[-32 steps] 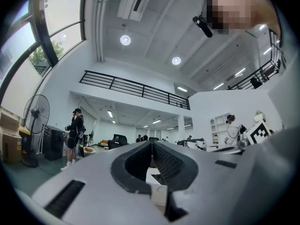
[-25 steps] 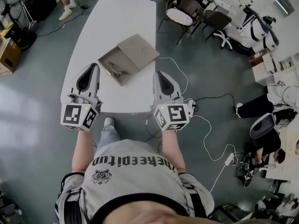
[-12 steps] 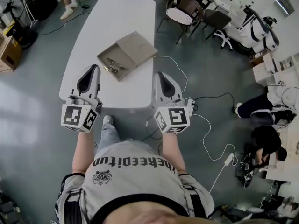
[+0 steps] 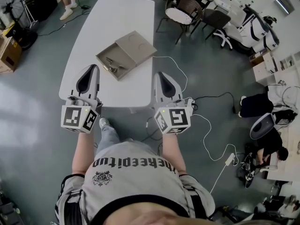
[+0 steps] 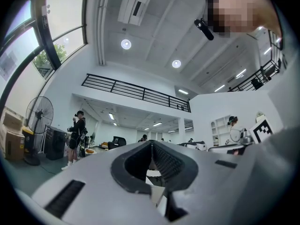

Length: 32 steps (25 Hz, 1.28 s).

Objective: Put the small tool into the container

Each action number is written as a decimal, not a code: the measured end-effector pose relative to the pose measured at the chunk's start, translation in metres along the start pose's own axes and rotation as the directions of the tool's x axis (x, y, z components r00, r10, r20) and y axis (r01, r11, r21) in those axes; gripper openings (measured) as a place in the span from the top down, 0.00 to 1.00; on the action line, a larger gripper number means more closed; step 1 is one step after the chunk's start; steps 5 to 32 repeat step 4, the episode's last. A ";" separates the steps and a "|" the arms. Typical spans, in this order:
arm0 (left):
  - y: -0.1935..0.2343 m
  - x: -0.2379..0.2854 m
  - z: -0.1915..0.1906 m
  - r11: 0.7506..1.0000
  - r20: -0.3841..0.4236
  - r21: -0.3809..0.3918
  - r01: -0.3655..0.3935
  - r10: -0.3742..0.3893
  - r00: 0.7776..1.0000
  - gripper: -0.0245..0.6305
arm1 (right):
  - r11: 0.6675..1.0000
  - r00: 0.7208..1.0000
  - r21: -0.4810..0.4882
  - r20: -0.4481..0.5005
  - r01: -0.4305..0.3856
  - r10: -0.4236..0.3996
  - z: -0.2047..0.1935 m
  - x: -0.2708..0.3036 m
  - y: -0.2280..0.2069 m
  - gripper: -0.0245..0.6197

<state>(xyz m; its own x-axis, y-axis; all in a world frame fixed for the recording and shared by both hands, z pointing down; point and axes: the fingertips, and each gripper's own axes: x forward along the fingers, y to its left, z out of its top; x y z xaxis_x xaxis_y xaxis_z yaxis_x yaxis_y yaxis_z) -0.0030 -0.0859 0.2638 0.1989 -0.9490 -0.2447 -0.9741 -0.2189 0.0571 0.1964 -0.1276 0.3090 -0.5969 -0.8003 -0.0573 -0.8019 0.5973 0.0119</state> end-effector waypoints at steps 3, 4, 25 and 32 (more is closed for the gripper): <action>0.002 -0.005 0.001 1.000 0.010 0.003 -0.001 0.001 1.000 0.94 | 1.000 1.000 0.004 0.007 -0.001 0.001 0.001 -0.003 0.004 0.97; 0.003 -0.007 0.002 1.000 0.012 0.004 -0.003 0.003 1.000 0.94 | 1.000 1.000 0.005 0.010 -0.002 0.002 0.002 -0.003 0.006 0.97; 0.003 -0.007 0.002 1.000 0.012 0.004 -0.003 0.003 1.000 0.94 | 1.000 1.000 0.005 0.010 -0.002 0.002 0.002 -0.003 0.006 0.97; 0.003 -0.007 0.002 1.000 0.012 0.004 -0.003 0.003 1.000 0.94 | 1.000 1.000 0.005 0.010 -0.002 0.002 0.002 -0.003 0.006 0.97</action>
